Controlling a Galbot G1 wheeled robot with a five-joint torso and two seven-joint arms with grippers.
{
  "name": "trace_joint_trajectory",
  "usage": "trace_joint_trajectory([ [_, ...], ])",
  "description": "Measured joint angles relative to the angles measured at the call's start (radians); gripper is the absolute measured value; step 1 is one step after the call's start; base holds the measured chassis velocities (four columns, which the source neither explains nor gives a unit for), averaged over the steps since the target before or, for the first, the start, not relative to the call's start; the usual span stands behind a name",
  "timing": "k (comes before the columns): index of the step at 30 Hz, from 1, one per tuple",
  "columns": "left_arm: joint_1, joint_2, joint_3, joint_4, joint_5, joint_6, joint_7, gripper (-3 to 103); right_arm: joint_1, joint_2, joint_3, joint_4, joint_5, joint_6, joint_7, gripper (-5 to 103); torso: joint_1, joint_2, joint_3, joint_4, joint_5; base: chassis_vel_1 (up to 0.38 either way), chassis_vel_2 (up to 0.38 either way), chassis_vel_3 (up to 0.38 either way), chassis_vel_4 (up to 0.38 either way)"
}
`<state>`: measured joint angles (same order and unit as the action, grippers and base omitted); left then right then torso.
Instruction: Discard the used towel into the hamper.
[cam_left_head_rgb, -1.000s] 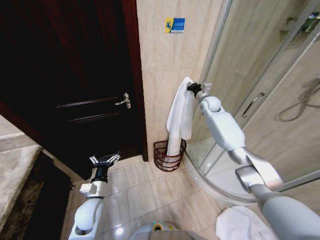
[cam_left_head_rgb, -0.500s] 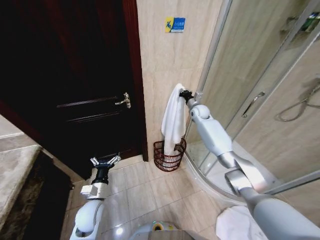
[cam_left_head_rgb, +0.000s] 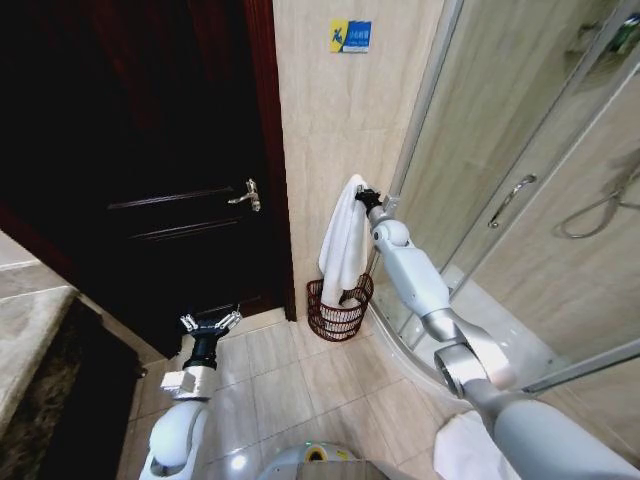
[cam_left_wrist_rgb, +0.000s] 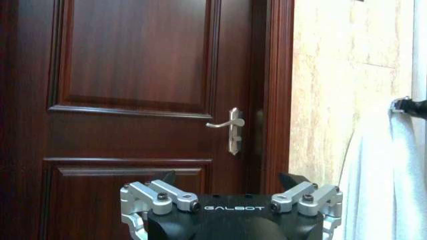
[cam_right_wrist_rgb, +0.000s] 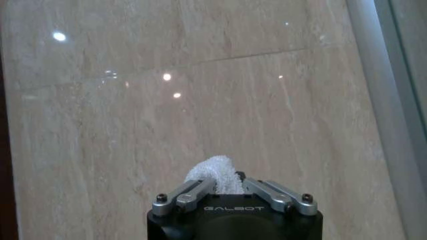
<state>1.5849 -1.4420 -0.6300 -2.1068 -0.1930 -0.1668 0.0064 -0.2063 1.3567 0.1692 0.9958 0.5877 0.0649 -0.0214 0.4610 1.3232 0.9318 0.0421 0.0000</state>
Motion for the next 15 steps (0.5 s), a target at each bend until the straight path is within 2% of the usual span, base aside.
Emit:
trace_joint_trajectory([
  [5, 0.004, -0.004, -0.001, -0.003, 0.004, -0.001, 0.0, 100, 0.005, 0.014, 0.011, -0.013, 0.001, 0.016, -0.005, 3, -0.013, -0.027, -0.014, -0.0001, -0.0001, 0.0, 0.0, 0.0, 0.0],
  [9, 0.009, -0.007, -0.004, -0.01, 0.007, -0.006, 0.0, 100, 0.009, 0.021, 0.023, -0.009, 0.011, -0.049, 0.013, 3, -0.026, -0.055, -0.029, -0.0002, 0.0001, 0.0, 0.0, 0.0, 0.0],
  [15, 0.02, -0.008, -0.014, -0.014, 0.002, -0.016, 0.0, 100, 0.008, 0.027, 0.024, -0.01, 0.011, -0.066, 0.016, 3, -0.041, -0.086, -0.045, 0.0, 0.0, 0.0, 0.0, 0.0, 0.0],
])
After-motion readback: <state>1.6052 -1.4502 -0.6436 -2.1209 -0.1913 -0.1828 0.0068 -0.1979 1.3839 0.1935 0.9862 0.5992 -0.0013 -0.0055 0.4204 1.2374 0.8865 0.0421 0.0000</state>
